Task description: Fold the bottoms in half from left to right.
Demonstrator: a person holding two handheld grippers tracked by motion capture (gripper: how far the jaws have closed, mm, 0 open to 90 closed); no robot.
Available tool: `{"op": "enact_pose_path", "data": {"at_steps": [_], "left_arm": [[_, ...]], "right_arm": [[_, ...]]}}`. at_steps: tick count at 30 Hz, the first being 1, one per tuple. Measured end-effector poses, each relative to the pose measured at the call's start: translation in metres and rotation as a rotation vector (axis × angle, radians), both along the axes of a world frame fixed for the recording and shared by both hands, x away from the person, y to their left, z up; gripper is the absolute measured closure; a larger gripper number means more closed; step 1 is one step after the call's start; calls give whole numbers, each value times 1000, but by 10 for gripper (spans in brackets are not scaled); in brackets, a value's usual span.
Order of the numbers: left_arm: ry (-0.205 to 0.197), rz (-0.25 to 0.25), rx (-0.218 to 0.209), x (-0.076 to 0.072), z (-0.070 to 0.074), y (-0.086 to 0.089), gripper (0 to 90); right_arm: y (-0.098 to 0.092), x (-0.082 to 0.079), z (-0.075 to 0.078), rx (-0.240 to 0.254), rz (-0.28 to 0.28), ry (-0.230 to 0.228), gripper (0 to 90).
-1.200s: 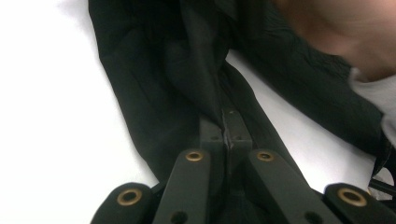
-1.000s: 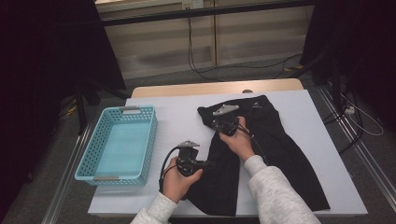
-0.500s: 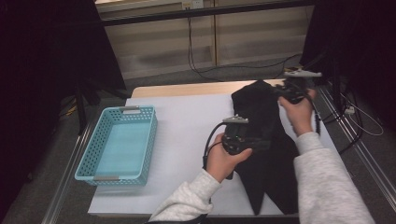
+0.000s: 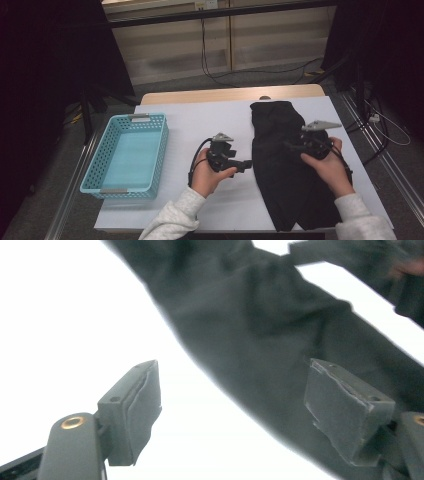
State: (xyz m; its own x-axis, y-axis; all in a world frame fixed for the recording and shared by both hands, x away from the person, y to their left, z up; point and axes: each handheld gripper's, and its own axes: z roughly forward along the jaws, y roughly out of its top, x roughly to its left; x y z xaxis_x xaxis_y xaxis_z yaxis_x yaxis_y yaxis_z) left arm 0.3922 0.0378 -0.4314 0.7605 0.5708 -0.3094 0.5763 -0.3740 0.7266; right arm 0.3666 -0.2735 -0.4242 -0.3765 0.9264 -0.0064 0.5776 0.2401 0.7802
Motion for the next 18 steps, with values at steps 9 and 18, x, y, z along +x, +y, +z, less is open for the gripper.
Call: {"op": "enact_pose_path", "data": {"at_steps": [9,18], "left_arm": [[-35,58,61,-7,-7,50,184],[-47,91,83,-8,-15,76,147]], "right_arm": [[28,-43,-20,-29,78,40,335],[24,-68,-33,-32,76,30,358]]}}
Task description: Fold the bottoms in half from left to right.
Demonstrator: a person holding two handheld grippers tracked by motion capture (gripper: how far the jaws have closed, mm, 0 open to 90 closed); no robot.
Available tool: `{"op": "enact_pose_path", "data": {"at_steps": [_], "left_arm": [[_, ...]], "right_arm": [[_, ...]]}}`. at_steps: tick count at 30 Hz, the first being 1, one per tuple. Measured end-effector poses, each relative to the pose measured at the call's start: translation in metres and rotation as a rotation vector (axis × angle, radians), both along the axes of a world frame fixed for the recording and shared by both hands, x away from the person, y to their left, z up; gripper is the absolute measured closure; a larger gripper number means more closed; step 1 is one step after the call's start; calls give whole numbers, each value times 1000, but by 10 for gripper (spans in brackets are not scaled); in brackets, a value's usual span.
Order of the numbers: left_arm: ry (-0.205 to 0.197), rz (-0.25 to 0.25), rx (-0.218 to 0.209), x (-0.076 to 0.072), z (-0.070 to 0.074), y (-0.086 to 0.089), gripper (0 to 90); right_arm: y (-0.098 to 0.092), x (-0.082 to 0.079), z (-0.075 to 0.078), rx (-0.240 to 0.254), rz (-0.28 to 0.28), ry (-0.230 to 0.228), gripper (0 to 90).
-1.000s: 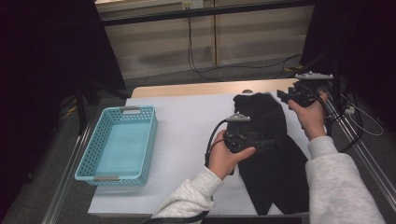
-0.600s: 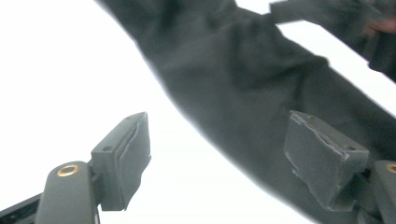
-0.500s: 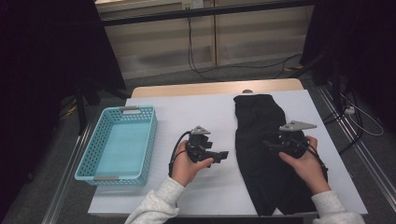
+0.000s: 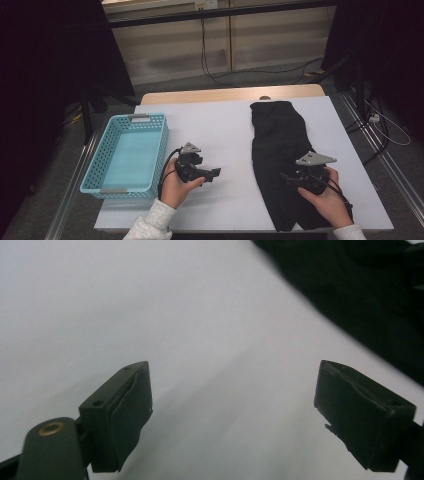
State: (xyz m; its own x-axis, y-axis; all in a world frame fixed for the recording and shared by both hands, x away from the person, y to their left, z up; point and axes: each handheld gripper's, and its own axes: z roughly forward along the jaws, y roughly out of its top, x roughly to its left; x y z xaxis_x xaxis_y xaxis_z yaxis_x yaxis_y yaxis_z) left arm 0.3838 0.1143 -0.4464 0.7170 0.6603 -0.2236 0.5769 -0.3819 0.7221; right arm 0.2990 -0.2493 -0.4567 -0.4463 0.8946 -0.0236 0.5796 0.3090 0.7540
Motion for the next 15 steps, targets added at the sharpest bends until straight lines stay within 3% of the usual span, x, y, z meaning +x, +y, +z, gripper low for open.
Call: {"op": "enact_pose_path", "data": {"at_steps": [4,7,9,15], "left_arm": [[-1,22,-14,1,-2,7,138],[-8,26,5,2,-4,9,138],[0,13,7,4,-6,11,134],[-7,47,9,8,-8,20,121]], "right_arm": [[-1,-5,1,6,-1,-12,357],[-1,-9,4,23,-2,-24,363],[-1,-13,5,38,13,-26,378],[11,-20,0,23,71,-8,397]]}}
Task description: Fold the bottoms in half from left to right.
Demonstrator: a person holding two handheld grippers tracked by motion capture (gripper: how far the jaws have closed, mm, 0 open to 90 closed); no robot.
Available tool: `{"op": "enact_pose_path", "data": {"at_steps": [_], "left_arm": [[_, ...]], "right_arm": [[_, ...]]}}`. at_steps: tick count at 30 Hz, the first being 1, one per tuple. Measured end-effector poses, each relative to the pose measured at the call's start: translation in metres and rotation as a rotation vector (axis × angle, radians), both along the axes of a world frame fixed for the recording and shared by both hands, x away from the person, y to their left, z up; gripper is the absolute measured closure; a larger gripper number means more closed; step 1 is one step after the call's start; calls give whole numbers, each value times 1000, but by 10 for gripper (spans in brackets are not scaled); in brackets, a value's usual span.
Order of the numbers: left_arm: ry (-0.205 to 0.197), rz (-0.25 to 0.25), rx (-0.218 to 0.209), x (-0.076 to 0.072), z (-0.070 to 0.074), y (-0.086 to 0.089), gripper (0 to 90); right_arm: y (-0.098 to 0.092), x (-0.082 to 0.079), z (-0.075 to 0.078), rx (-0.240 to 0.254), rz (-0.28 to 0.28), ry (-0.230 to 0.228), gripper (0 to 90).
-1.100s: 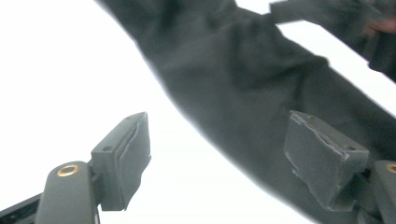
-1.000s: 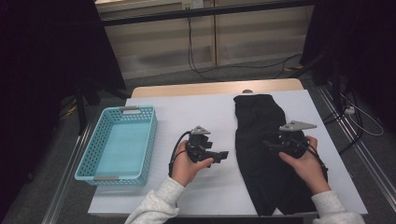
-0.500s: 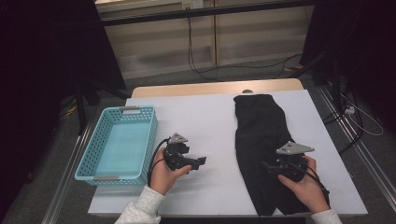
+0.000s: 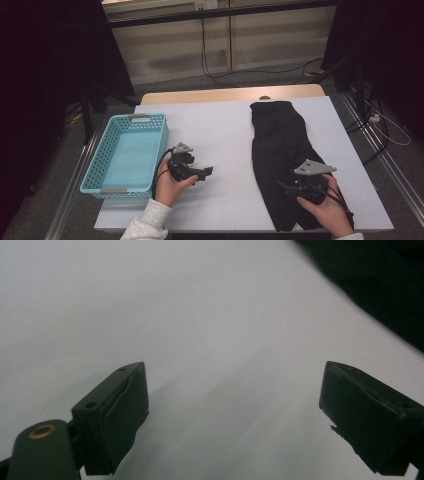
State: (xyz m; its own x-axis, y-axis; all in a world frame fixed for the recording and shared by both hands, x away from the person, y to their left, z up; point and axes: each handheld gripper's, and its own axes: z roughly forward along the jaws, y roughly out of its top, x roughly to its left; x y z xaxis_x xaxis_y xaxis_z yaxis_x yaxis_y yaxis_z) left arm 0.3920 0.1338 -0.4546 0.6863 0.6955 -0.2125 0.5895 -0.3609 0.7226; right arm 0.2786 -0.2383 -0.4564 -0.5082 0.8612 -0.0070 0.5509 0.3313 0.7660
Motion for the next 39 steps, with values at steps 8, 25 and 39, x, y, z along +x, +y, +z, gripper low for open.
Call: {"op": "enact_pose_path", "data": {"at_steps": [8,25,39], "left_arm": [[-11,6,24,2,-1,1,117],[-19,9,26,4,0,-3,131],[-26,10,13,6,5,-2,138]], "right_arm": [[-1,-8,3,22,-4,-37,423],[19,-11,-9,23,113,10,894],[-46,-32,13,103,4,-31,900]]}}
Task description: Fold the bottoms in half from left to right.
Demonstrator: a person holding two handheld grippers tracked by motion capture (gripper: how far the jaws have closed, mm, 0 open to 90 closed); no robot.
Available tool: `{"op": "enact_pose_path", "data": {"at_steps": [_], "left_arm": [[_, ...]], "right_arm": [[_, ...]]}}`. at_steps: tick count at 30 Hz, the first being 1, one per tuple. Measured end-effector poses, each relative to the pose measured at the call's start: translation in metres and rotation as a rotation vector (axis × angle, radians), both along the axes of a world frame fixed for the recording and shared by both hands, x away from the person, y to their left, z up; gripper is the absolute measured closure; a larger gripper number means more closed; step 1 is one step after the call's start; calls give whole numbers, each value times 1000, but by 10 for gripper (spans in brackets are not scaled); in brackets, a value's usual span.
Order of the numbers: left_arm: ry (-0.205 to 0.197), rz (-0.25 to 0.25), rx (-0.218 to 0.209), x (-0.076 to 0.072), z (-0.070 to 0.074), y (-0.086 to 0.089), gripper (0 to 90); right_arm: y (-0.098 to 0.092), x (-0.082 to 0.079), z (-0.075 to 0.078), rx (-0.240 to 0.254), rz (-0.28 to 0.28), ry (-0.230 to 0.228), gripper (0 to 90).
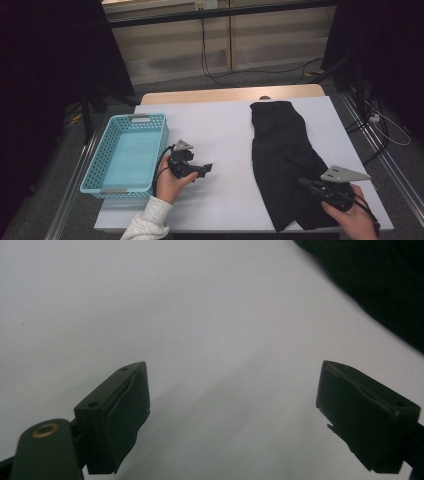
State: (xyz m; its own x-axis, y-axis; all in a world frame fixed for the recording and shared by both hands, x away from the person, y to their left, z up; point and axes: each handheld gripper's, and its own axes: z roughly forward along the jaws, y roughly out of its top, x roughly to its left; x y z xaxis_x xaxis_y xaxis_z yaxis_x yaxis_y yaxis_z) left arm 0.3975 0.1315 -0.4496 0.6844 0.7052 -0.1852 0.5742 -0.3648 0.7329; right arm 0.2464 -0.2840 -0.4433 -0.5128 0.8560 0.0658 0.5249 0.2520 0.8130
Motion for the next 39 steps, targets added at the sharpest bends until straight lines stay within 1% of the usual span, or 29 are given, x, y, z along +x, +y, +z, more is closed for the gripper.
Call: {"op": "enact_pose_path", "data": {"at_steps": [3,5,7,8,9,10,11,12,13,14,15,16,17,19,20,22,25,26,27,28,29,30,34,36,38,39], "left_arm": [[-7,4,-8,0,2,-1,138],[-6,0,-6,0,2,-2,138],[-5,0,-7,-1,2,-3,138],[-5,-1,-7,-1,2,-3,138],[-5,-3,-2,-1,2,-3,138],[-5,-4,-1,-1,2,-3,138],[-4,-3,0,-1,2,-3,138],[-6,-2,2,-1,2,-3,138],[-8,1,1,0,2,-3,138],[-7,3,0,0,2,-3,138],[-9,3,1,0,2,-3,138],[-9,4,3,0,2,-2,138],[-6,4,4,0,2,-2,138],[-9,7,4,0,1,-2,138],[-5,4,7,1,1,-2,138],[-4,7,6,1,0,-2,138],[-5,8,11,2,0,0,139],[-6,11,10,2,0,0,139],[-7,10,10,2,1,1,139],[-9,13,10,2,1,1,140],[-8,13,8,2,1,1,140],[-9,13,7,2,2,2,140],[-14,17,5,2,2,2,141],[-14,15,6,2,2,1,141],[-13,10,8,2,2,0,141],[-11,9,7,2,1,0,141]], "right_arm": [[-13,-9,2,0,-23,-6,900],[-23,-17,4,4,-37,-15,899],[-31,-25,4,2,-50,-8,895],[-36,-30,4,7,-52,3,879],[-39,-33,3,4,-61,7,838],[-42,-36,3,-5,-82,10,795],[-45,-39,3,-8,-91,13,780],[-49,-41,4,-2,-104,8,729],[-50,-40,6,-4,-123,-1,706],[-51,-39,8,-11,-138,-7,706],[-52,-35,10,-3,-142,-15,701],[-51,-33,11,10,-147,-14,673],[-48,-27,10,10,-161,-13,647],[-42,-18,7,5,-163,3,610],[-38,-12,4,0,-176,20,598],[-34,-3,-3,-30,-196,53,598],[-33,5,-13,-66,-231,102,623],[-32,5,-15,-74,-230,107,665],[-32,5,-16,-74,-220,113,733],[-31,5,-16,-81,-210,114,840],[-32,4,-16,-83,-213,105,899],[-33,4,-14,-70,-214,104,900],[-42,3,-4,-28,-240,71,900],[-46,2,0,-15,-243,64,900],[-51,1,5,-17,-252,50,900],[-53,1,7,-7,-251,55,900]]}}
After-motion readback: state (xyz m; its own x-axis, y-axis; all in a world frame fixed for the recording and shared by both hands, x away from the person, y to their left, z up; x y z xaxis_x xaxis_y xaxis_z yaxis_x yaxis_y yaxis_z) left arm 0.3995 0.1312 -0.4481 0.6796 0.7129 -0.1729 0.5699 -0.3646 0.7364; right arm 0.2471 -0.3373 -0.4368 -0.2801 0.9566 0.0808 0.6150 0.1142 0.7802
